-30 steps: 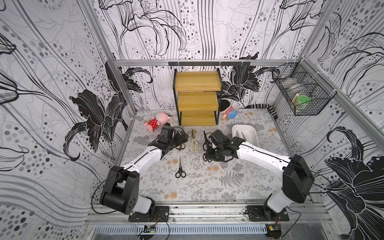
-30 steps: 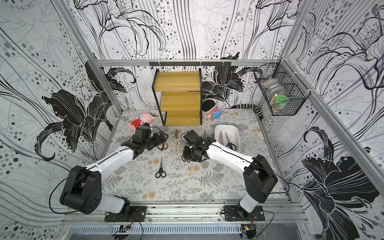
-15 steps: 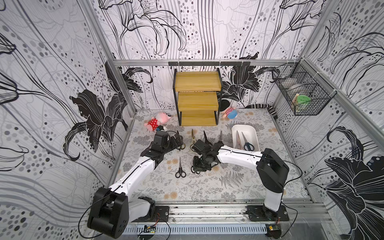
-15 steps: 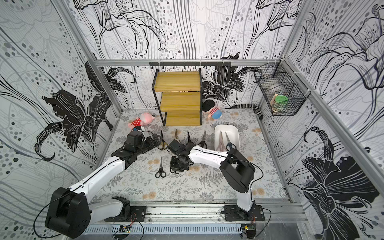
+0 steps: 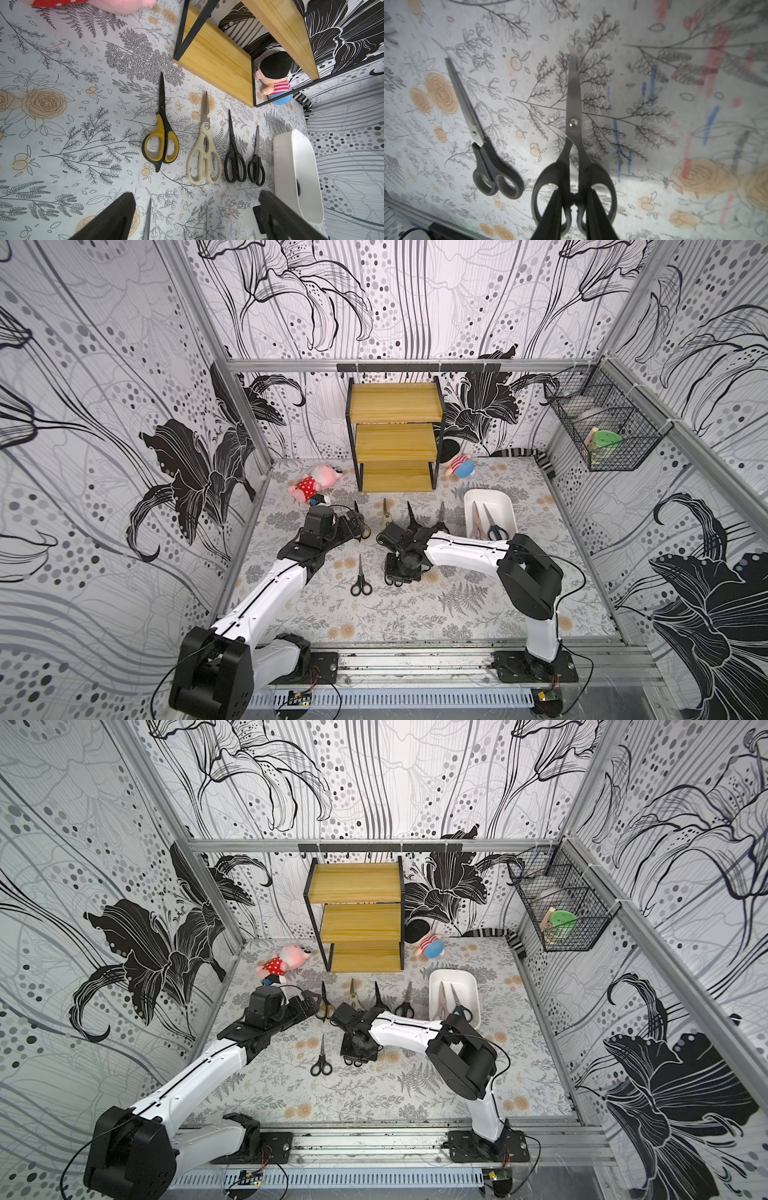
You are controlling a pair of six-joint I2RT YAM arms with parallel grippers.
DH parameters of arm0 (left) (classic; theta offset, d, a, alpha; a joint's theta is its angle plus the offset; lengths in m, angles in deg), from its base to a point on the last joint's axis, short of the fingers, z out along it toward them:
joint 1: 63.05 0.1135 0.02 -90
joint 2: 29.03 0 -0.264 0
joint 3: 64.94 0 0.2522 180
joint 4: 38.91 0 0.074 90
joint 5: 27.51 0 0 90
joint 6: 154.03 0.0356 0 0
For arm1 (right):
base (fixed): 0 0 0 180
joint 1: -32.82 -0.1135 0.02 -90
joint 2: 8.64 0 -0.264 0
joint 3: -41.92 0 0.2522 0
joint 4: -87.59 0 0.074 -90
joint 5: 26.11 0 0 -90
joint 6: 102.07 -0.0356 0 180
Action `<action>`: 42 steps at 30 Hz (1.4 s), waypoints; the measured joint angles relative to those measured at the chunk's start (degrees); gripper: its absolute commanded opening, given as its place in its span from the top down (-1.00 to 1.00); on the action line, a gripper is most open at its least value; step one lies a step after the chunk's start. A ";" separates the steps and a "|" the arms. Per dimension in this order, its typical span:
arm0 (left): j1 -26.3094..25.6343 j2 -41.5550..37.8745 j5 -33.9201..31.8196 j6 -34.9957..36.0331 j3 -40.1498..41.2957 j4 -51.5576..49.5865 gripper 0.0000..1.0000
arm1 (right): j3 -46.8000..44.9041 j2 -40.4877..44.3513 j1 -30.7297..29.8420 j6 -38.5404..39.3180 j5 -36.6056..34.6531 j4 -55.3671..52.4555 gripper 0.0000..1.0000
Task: Take the scissors out of the storage box
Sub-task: Place the scissors at the center of the board, then pick up the scissors from the storage box.
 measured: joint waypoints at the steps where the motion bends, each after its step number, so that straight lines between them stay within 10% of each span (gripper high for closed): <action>1: 0.00 0.00 0.00 0.00 0.02 -0.04 -0.95 | 0.07 -0.48 -0.15 0.00 -0.04 -0.02 0.92; 12: 0.02 0.00 0.00 0.04 0.00 -0.61 -0.95 | 0.52 -1.62 -0.52 0.02 -0.72 -0.20 0.45; 27: 0.02 4.72 0.55 0.15 -1.68 -0.59 -0.95 | 6.34 0.98 0.72 4.11 -3.87 -4.70 0.36; 42: -0.48 21.11 7.54 2.58 -14.80 1.70 -0.95 | 5.22 11.58 27.61 21.68 -10.14 -6.16 0.47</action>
